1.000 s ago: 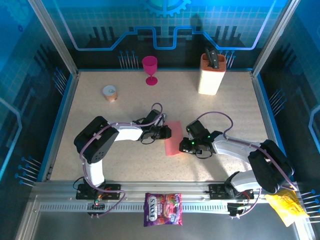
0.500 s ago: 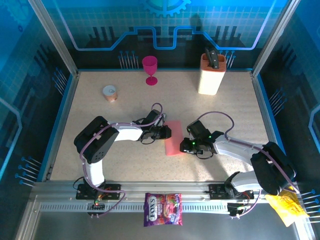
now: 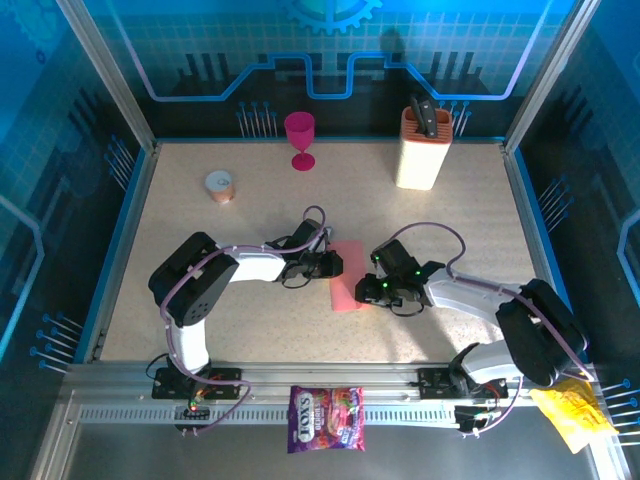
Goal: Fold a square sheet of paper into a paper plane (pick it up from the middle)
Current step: Fold the triangle a second time at the center of the table.
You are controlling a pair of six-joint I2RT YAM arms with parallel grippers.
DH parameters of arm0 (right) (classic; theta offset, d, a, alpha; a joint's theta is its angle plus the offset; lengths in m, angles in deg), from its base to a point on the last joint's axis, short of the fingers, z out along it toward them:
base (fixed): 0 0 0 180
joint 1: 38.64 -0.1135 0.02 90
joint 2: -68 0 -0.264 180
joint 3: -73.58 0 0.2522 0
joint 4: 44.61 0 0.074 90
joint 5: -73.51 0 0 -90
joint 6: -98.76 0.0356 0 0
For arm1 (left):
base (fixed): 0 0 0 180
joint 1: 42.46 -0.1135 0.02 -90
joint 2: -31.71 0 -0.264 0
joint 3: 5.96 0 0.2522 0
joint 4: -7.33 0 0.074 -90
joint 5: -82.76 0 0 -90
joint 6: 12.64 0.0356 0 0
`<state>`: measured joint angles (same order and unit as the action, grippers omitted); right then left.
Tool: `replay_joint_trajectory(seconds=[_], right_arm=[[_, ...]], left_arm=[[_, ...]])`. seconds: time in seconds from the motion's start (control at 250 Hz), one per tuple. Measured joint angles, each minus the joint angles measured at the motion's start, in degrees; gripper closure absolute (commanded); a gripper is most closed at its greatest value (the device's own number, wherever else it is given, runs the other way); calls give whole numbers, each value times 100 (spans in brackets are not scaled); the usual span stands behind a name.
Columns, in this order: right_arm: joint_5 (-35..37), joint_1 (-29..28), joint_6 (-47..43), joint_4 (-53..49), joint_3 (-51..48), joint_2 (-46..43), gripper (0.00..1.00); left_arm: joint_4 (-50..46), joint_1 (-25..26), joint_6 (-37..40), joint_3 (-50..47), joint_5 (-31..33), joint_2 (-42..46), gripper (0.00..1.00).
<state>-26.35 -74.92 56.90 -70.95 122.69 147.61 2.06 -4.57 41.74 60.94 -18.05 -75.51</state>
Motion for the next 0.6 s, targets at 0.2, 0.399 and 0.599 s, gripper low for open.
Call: replay_joint_trajectory(seconds=[0.2, 0.399, 0.599], right_arm=[[-94, 70, 33, 66, 0, 55, 68], [-90, 72, 92, 66, -63, -2, 67], [-90, 72, 138, 70, -210, -59, 67]], left_arm=[[0, 0, 0, 0, 0, 0, 82], [0, 0, 0, 0, 0, 0, 82], [-2, 0, 0, 0, 2, 0, 82]])
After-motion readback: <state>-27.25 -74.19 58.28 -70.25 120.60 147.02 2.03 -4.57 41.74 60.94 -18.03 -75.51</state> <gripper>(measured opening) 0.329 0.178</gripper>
